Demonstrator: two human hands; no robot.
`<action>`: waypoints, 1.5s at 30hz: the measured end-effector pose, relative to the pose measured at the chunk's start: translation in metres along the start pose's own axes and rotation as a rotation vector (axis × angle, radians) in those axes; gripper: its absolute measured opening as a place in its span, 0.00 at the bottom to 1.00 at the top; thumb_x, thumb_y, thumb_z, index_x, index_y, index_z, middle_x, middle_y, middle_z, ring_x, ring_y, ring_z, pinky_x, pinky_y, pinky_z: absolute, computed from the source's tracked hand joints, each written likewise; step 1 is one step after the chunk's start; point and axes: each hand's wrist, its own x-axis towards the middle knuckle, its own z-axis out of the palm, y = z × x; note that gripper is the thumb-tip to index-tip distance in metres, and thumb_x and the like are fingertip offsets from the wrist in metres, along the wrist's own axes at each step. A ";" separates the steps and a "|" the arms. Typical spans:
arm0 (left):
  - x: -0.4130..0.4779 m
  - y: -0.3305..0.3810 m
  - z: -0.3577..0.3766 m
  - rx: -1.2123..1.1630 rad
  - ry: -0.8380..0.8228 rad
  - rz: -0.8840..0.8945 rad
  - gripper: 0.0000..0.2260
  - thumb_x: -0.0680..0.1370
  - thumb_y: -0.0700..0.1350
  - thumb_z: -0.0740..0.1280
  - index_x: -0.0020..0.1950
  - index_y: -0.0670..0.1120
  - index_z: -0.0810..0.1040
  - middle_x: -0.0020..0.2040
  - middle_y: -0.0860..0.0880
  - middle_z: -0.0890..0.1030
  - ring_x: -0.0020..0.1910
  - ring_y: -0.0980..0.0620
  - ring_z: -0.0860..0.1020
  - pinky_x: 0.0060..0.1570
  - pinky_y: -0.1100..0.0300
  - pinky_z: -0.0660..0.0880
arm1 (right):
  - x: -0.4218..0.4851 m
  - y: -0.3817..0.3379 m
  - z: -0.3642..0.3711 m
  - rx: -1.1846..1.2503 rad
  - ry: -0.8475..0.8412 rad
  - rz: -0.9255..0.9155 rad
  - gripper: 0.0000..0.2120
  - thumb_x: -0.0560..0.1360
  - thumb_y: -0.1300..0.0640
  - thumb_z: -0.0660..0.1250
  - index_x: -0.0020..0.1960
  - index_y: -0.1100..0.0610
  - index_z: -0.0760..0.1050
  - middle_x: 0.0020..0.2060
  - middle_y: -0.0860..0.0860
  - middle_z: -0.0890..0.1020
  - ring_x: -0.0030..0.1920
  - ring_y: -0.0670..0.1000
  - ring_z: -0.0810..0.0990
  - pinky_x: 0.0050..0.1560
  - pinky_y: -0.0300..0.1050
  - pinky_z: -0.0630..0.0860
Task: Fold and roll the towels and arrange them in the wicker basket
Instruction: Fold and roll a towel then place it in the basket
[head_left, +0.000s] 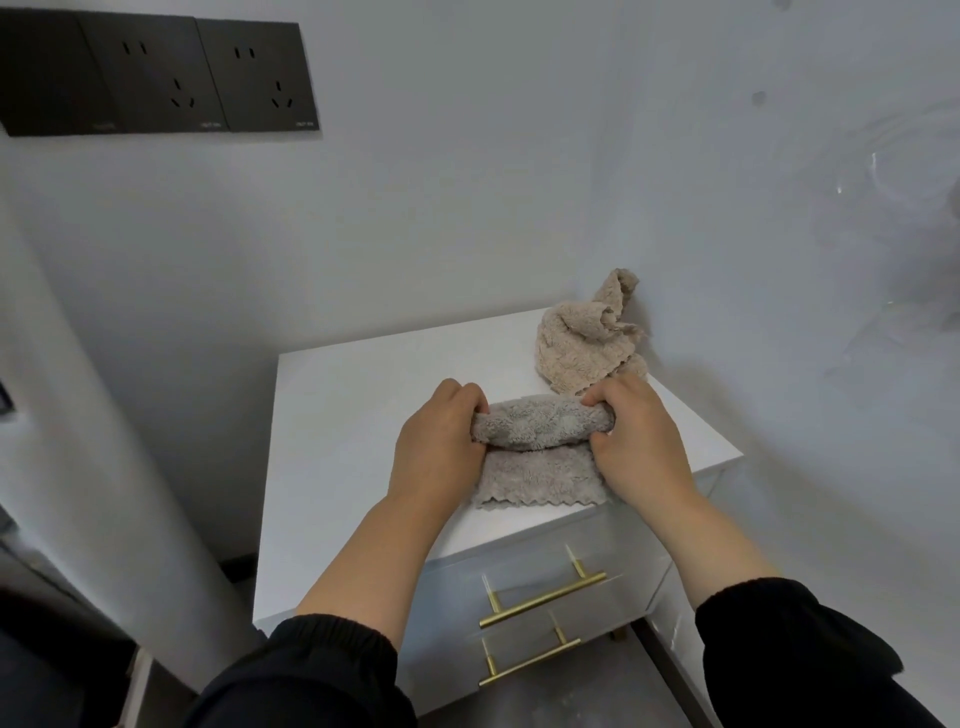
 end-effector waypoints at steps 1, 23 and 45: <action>0.000 -0.002 -0.001 0.001 -0.017 0.011 0.13 0.69 0.33 0.65 0.49 0.47 0.73 0.44 0.55 0.68 0.39 0.52 0.68 0.35 0.59 0.61 | 0.001 0.000 -0.003 0.007 -0.027 -0.005 0.17 0.65 0.73 0.67 0.47 0.54 0.75 0.48 0.48 0.73 0.48 0.47 0.70 0.41 0.39 0.61; -0.003 0.003 0.002 0.077 0.119 0.104 0.12 0.64 0.28 0.64 0.43 0.42 0.73 0.41 0.48 0.69 0.33 0.48 0.65 0.27 0.58 0.59 | -0.009 -0.005 -0.015 -0.042 -0.045 -0.016 0.17 0.66 0.72 0.64 0.49 0.54 0.71 0.49 0.49 0.74 0.52 0.54 0.73 0.43 0.44 0.64; -0.001 0.000 0.011 -0.180 -0.181 -0.266 0.22 0.79 0.54 0.63 0.68 0.45 0.66 0.60 0.48 0.75 0.59 0.47 0.74 0.58 0.53 0.71 | -0.005 0.010 -0.001 0.023 -0.270 0.351 0.17 0.81 0.48 0.57 0.64 0.57 0.66 0.56 0.52 0.76 0.60 0.56 0.73 0.70 0.57 0.58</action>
